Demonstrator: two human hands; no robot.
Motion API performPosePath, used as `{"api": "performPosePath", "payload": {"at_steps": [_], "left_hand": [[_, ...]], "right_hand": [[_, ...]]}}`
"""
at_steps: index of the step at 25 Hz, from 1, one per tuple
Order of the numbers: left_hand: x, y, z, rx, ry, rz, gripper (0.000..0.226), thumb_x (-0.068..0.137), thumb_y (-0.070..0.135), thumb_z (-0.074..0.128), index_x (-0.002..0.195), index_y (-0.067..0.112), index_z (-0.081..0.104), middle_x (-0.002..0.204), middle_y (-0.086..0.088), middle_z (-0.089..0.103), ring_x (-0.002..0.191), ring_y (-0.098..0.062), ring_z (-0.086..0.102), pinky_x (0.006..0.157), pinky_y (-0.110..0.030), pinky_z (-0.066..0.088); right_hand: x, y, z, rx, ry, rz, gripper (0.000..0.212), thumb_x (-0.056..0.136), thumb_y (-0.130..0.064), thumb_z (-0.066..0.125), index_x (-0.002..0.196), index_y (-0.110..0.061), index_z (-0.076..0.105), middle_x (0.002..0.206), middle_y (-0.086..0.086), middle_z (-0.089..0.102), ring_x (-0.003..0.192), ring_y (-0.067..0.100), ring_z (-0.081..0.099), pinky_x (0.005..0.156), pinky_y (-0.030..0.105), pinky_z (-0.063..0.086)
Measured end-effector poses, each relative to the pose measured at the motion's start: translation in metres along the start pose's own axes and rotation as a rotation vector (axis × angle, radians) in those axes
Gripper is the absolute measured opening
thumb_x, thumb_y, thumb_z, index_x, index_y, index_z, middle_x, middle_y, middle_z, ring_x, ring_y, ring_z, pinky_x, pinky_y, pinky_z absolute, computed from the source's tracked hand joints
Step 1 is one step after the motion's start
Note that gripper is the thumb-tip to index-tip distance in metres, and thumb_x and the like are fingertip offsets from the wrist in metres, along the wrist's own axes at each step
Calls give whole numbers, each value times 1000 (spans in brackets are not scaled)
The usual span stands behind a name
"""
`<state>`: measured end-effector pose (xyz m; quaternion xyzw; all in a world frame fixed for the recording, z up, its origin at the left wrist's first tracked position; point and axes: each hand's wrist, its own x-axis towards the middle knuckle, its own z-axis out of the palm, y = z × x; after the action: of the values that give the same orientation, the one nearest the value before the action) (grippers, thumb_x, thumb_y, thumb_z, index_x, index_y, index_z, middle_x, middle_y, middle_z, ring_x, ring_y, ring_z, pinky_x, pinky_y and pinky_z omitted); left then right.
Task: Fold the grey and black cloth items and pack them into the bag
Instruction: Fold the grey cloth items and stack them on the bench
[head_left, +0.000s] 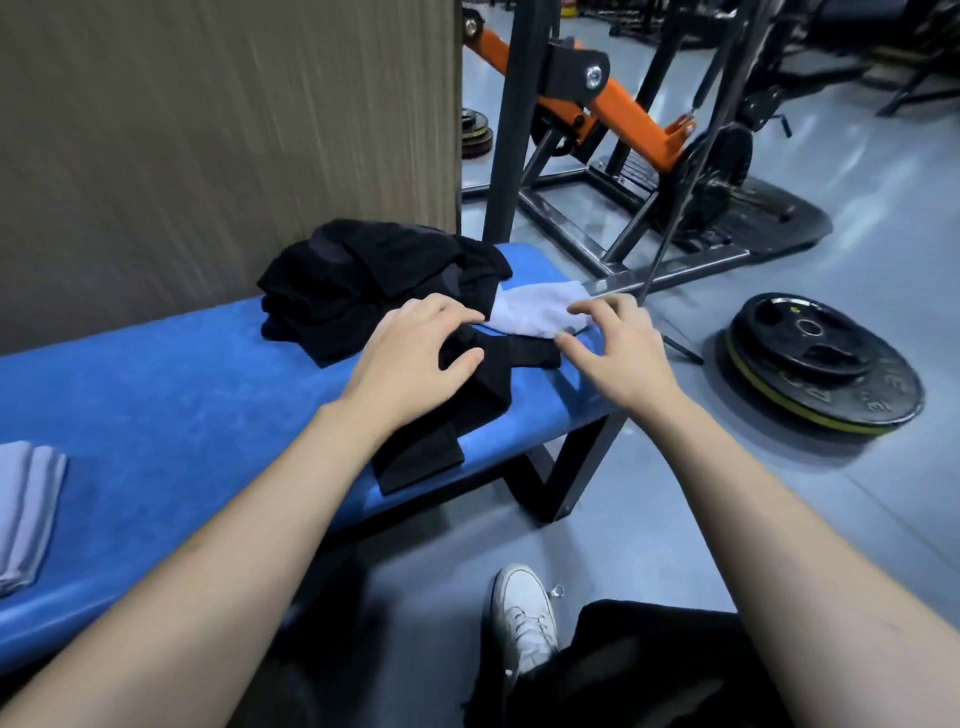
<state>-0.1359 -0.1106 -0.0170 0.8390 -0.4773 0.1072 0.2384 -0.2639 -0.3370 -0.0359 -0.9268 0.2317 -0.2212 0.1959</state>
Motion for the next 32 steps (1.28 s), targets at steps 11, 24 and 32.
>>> {"api": "performPosePath", "payload": {"at_steps": [11,24,32], "left_hand": [[94,30,68,192,-186,2,41,91,20,54,132,25,55,126,2,57,114,-25,50,96,-33,35],[110,51,50,141,8,110,22,83,30,68,97,20,55,108,3,54,101,-24,48,84,-34,38],[113,80,13,-19,182,146,13,81,14,53,73,19,45,75,4,53,73,-25,48,67,-28,21]], "right_hand": [[24,22,14,-123,-43,160,59,83,-36,63,138,-43,43,120,3,53,115,29,47,100,45,34],[40,-25,-42,434,607,27,8,89,-8,55,93,-7,61,103,5,50,80,7,53,78,31,51],[13,-39,-101,510,830,-120,10,84,0,48,90,-7,54,109,5,61,102,16,59,82,25,47]]}}
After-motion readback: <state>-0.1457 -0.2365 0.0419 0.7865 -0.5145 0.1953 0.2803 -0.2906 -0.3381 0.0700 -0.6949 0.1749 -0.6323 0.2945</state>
